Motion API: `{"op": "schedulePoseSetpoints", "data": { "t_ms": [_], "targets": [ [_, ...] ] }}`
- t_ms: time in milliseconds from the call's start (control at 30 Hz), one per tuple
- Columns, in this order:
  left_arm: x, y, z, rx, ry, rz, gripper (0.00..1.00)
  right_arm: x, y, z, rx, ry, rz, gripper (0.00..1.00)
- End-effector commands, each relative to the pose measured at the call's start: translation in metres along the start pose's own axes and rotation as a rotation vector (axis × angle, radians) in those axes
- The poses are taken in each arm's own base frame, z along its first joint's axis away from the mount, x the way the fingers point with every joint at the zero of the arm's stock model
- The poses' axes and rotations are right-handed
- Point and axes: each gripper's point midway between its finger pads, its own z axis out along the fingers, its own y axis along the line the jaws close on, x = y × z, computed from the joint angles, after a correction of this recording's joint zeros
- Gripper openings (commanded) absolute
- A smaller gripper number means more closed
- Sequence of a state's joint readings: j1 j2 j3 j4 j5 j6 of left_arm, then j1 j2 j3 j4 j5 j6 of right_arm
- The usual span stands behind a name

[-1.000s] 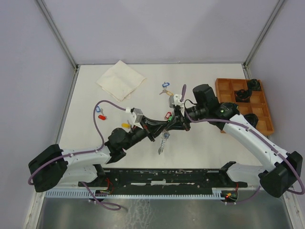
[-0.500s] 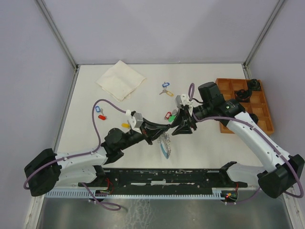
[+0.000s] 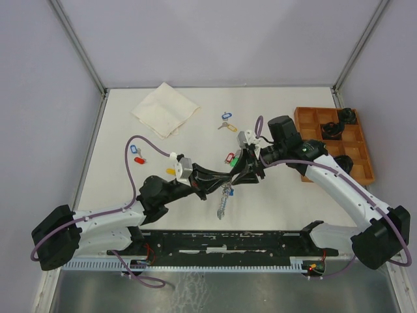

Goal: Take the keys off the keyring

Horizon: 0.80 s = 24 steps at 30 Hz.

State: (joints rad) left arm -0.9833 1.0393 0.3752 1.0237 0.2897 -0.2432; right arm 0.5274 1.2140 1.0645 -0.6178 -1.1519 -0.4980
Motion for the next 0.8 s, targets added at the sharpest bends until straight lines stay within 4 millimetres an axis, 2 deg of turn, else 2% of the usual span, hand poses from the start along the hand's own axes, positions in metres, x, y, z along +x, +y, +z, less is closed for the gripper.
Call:
{"op": "schedulePoseSetpoints", "data": {
  "t_ms": [0, 67, 133, 367, 500, 667, 767],
  "targets": [
    [-0.046, -0.013, 0.006, 0.057, -0.151, 0.057, 0.03, -0.015, 0.002, -0.001, -0.023, -0.042, -0.084, 0.39],
    [-0.047, -0.015, 0.006, 0.072, -0.151, 0.060, 0.03, -0.013, 0.004, -0.003, -0.028, -0.028, -0.111, 0.34],
    [-0.047, -0.019, 0.006, 0.092, -0.149, 0.063, 0.03, -0.011, 0.004, -0.004, -0.025, -0.021, -0.132, 0.33],
    [-0.047, -0.024, 0.005, 0.164, -0.135, 0.079, 0.03, 0.001, 0.018, 0.004, -0.089, -0.006, -0.221, 0.38],
    [-0.047, -0.031, 0.007, 0.221, -0.127, 0.063, 0.03, 0.007, 0.016, 0.010, -0.079, 0.027, -0.244, 0.39],
    [-0.045, -0.043, 0.009, 0.317, -0.114, 0.045, 0.03, 0.003, 0.007, 0.013, -0.034, 0.019, -0.200, 0.44],
    [-0.043, -0.051, 0.007, 0.392, -0.104, 0.040, 0.03, -0.006, 0.017, 0.013, -0.088, -0.024, -0.192, 0.44]
  ]
}}
